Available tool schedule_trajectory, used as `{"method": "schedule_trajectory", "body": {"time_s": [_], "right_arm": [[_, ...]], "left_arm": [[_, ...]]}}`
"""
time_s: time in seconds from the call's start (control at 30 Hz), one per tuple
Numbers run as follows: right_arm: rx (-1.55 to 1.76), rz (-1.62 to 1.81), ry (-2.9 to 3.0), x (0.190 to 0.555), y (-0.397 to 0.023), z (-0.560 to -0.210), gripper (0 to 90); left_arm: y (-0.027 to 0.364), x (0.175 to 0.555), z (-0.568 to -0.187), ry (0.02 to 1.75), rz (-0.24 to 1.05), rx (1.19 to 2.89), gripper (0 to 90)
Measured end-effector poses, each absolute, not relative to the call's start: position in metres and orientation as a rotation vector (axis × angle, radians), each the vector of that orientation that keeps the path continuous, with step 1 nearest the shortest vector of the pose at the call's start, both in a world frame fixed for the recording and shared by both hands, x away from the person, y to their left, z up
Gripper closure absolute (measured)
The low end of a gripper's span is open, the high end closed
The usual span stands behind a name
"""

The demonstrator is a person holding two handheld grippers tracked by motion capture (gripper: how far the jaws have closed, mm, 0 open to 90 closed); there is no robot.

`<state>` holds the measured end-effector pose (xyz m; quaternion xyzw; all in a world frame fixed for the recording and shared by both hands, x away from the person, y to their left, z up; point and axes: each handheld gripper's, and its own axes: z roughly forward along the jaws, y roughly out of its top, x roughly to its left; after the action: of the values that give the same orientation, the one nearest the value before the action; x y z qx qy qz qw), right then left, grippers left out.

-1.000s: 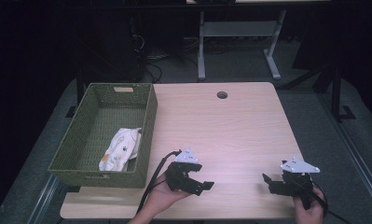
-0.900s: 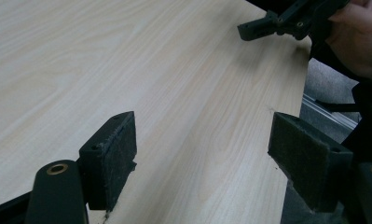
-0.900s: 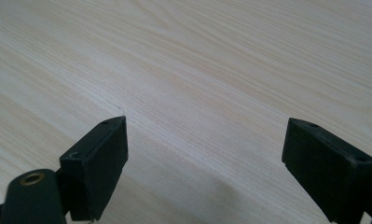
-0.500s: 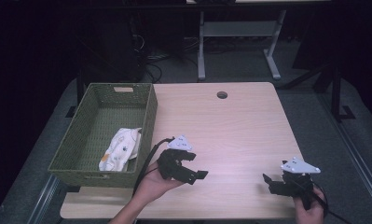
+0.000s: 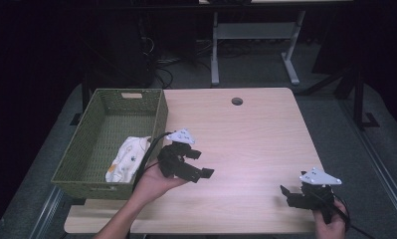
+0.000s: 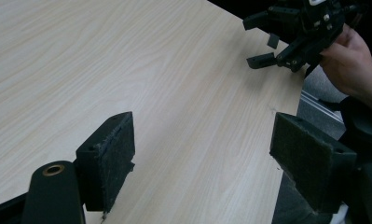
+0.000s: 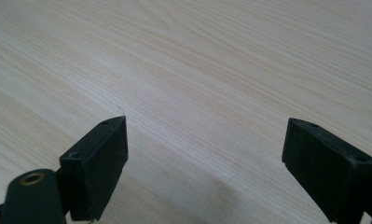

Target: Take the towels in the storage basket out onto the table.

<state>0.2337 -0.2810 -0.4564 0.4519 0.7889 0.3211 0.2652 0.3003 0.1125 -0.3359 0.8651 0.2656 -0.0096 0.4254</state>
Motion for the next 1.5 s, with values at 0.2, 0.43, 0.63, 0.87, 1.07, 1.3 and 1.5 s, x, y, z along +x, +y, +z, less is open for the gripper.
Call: {"method": "schedule_trajectory", "body": {"time_s": [0.2,0.43,0.63,0.87,1.07,1.3,1.5], "right_arm": [[1.222,0.868,2.132,0.234,-0.282,-0.456,13.9],[1.225,0.868,2.129,0.234,-0.282,-0.456,13.9],[1.222,0.864,2.132,0.234,-0.282,-0.456,13.9],[1.223,0.866,2.127,0.234,-0.283,-0.456,13.9],[1.221,0.863,2.127,0.234,-0.284,-0.455,13.9],[1.222,0.862,2.126,0.234,-0.283,-0.455,13.9],[1.226,0.860,2.131,0.234,-0.283,-0.456,13.9]], "left_arm": [[0.122,0.307,-0.328,0.674,-0.042,2.161,21.6],[0.134,0.313,-0.322,0.701,-0.072,2.145,22.1],[0.147,0.318,-0.316,0.725,-0.105,2.134,22.8],[0.169,0.325,-0.311,0.767,-0.117,2.126,23.5],[0.192,0.333,-0.305,0.815,-0.119,2.110,24.3],[0.218,0.338,-0.304,0.878,-0.107,2.093,24.9],[0.236,0.342,-0.307,0.934,-0.093,2.072,26.3]]}}
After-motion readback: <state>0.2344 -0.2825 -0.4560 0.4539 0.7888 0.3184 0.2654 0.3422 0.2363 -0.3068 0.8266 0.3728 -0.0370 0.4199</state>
